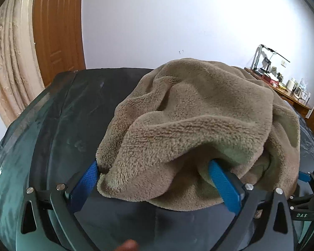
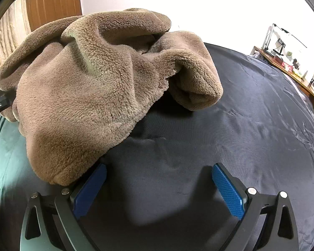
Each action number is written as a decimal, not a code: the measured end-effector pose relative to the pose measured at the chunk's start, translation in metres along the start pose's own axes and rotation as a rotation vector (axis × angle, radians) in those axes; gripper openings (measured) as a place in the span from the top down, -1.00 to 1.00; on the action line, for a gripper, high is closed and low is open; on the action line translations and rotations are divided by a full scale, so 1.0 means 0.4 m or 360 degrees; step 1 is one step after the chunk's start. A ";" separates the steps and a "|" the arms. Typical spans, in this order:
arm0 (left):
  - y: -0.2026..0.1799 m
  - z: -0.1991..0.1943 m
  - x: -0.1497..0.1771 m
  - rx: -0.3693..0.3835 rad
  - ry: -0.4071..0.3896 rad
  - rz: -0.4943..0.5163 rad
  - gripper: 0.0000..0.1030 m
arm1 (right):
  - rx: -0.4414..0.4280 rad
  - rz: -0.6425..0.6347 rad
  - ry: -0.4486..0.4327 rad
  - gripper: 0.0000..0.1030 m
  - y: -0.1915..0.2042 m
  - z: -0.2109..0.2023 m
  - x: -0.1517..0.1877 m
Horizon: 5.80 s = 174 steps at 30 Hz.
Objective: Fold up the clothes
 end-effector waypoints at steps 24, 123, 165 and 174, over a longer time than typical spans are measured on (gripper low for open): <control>0.056 0.029 0.016 -0.0107 0.0157 -0.0073 -1.00 | -0.0001 0.0002 -0.0002 -0.99 -0.001 -0.001 0.003; 0.006 -0.198 -0.047 0.0296 -0.0099 -0.0294 -1.00 | -0.0117 0.0134 -0.0479 -0.98 -0.019 0.166 -0.622; 0.012 -0.167 -0.042 0.0214 -0.0106 -0.0415 -1.00 | -0.0402 -0.0231 -0.0296 -0.31 0.196 0.144 -0.483; 0.007 -0.166 -0.039 0.0250 -0.0097 -0.0435 -1.00 | -0.0341 -0.0027 -0.0198 -0.31 0.125 0.224 -0.550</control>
Point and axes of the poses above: each gripper's, at about its wrist camera, not at the fingertips, and z roughly the way its jaws point, y to its left, x to its underside, the point moved 7 cm from there along z, roughly the way its jaws point, and after that the axes turned 8 degrees about -y, right-handed, at the moved point
